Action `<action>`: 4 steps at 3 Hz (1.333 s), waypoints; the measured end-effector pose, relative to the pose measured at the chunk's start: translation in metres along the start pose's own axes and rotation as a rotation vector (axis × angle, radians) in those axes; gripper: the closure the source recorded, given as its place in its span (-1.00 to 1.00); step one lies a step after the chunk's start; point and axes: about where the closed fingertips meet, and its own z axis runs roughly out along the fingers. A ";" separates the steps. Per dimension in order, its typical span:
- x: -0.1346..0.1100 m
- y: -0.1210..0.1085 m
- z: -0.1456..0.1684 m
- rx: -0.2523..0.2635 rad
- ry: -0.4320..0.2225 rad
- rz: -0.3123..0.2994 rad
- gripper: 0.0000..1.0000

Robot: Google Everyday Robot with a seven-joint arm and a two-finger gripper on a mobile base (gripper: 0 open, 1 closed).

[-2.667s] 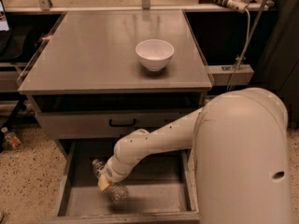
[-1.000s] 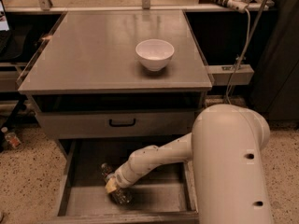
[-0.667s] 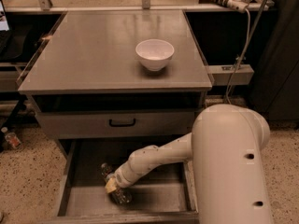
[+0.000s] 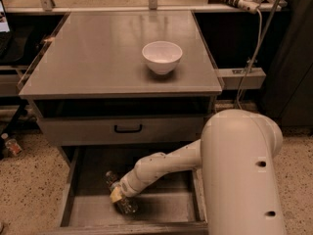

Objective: Place water bottle into middle drawer

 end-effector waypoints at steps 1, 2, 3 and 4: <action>0.000 0.000 0.000 0.000 0.000 0.000 -0.31; 0.000 0.000 0.000 0.000 0.000 0.000 -0.77; 0.000 0.000 0.000 0.000 0.000 0.000 -1.00; 0.000 0.000 0.000 0.000 0.000 0.000 -1.00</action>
Offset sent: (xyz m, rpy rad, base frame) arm 0.0000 0.0000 0.0000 0.0000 0.0000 0.0000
